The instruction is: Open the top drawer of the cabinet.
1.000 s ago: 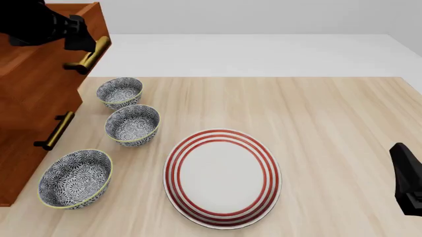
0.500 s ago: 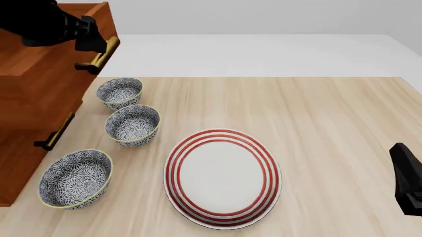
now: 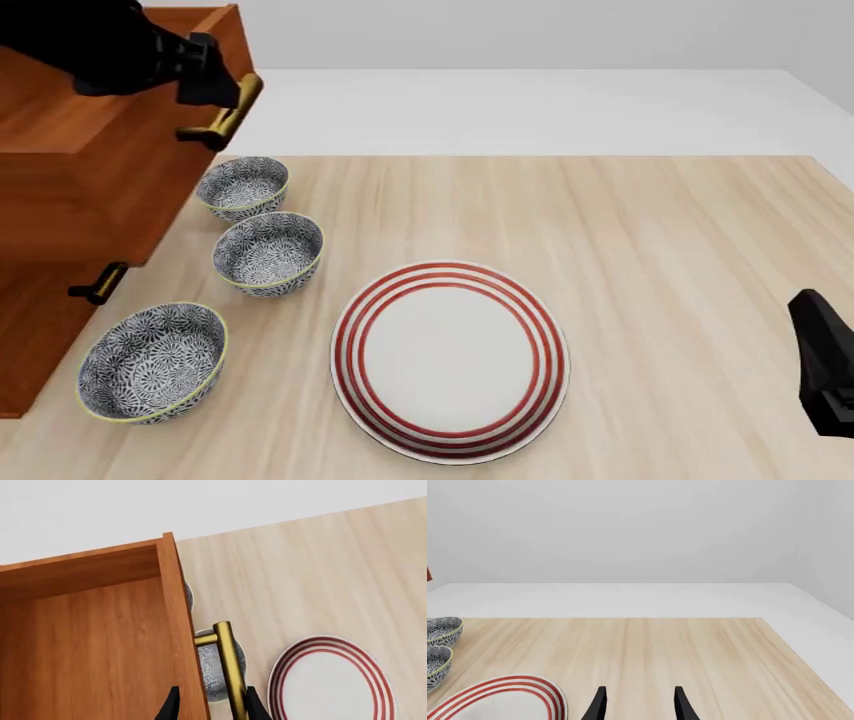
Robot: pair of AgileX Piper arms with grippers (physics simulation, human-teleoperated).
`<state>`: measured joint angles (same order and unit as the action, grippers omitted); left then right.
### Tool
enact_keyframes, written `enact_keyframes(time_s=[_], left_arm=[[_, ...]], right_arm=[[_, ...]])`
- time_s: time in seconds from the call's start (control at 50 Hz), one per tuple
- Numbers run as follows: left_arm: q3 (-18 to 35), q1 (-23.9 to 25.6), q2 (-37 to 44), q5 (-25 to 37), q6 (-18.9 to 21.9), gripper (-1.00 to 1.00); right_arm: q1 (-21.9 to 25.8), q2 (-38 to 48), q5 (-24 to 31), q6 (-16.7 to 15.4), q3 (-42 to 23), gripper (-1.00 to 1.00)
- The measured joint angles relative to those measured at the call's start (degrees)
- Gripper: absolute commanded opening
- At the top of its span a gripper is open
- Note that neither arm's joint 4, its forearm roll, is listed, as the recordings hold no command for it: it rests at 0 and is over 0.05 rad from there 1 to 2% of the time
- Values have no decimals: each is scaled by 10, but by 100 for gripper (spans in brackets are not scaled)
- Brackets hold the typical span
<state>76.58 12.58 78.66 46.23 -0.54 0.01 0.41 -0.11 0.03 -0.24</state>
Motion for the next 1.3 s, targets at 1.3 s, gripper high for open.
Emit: enact_keyframes(time_s=[1.3], left_arm=[[8,49,9,1,-39,100]], right_arm=[[0,0,0,0,0,100]])
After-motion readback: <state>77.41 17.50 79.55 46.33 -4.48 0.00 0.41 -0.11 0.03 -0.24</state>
